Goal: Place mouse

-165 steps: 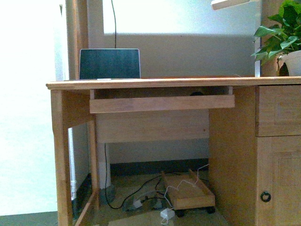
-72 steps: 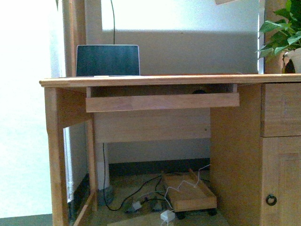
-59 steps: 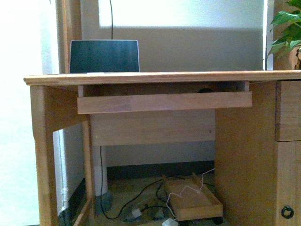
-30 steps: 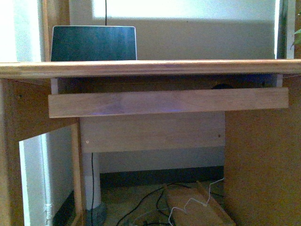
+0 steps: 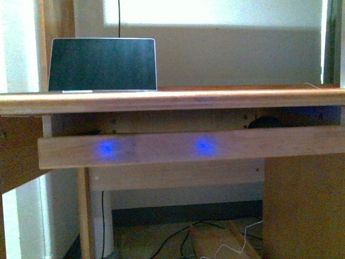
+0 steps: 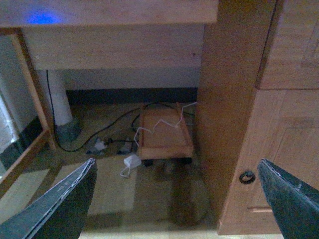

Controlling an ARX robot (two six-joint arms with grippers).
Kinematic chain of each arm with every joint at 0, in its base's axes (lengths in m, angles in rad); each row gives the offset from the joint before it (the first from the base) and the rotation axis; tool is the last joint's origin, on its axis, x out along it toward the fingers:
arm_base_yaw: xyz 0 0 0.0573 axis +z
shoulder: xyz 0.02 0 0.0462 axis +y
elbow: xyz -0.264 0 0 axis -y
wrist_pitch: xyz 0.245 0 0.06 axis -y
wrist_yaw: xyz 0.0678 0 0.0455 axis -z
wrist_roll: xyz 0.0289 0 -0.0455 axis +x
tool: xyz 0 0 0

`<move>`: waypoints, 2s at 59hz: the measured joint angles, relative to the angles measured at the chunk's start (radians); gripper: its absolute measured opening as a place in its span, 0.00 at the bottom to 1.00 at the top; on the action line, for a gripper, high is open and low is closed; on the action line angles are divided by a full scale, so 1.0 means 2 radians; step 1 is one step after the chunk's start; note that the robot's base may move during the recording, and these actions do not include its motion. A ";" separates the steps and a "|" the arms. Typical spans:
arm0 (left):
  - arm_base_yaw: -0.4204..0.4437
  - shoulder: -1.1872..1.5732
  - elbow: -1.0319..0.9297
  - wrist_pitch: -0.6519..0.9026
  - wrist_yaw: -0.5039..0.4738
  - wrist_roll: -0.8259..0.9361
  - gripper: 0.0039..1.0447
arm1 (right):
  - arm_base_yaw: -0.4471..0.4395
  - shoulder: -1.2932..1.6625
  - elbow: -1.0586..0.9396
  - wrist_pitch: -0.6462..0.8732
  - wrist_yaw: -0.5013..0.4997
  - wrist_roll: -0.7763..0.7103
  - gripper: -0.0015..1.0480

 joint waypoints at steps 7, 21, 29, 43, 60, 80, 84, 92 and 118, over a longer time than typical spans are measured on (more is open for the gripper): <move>0.000 0.000 0.000 0.000 0.000 0.000 0.93 | 0.000 0.000 0.000 0.000 0.000 0.000 0.93; 0.000 0.000 0.000 0.000 0.000 0.000 0.93 | 0.000 0.000 0.000 0.000 0.000 0.000 0.93; 0.000 0.000 0.000 0.000 0.000 0.000 0.93 | 0.000 0.000 0.000 0.000 0.000 0.000 0.93; 0.015 0.090 0.039 -0.070 0.113 -0.019 0.93 | 0.000 0.000 0.000 0.000 -0.001 0.000 0.93; -0.019 0.489 0.103 0.284 0.106 0.231 0.93 | 0.000 0.000 0.000 0.000 0.000 0.000 0.93; -0.034 0.876 0.240 0.581 0.144 0.619 0.93 | 0.000 0.000 0.000 0.000 0.000 0.000 0.93; -0.035 0.907 0.262 0.587 0.151 0.650 0.93 | 0.000 0.000 0.000 0.000 0.000 0.000 0.93; -0.035 0.961 0.306 0.594 0.164 0.700 0.93 | 0.000 0.000 0.000 0.000 0.000 0.000 0.93; -0.010 1.085 0.436 0.601 0.215 0.777 0.93 | 0.000 0.000 0.000 0.000 0.000 0.000 0.93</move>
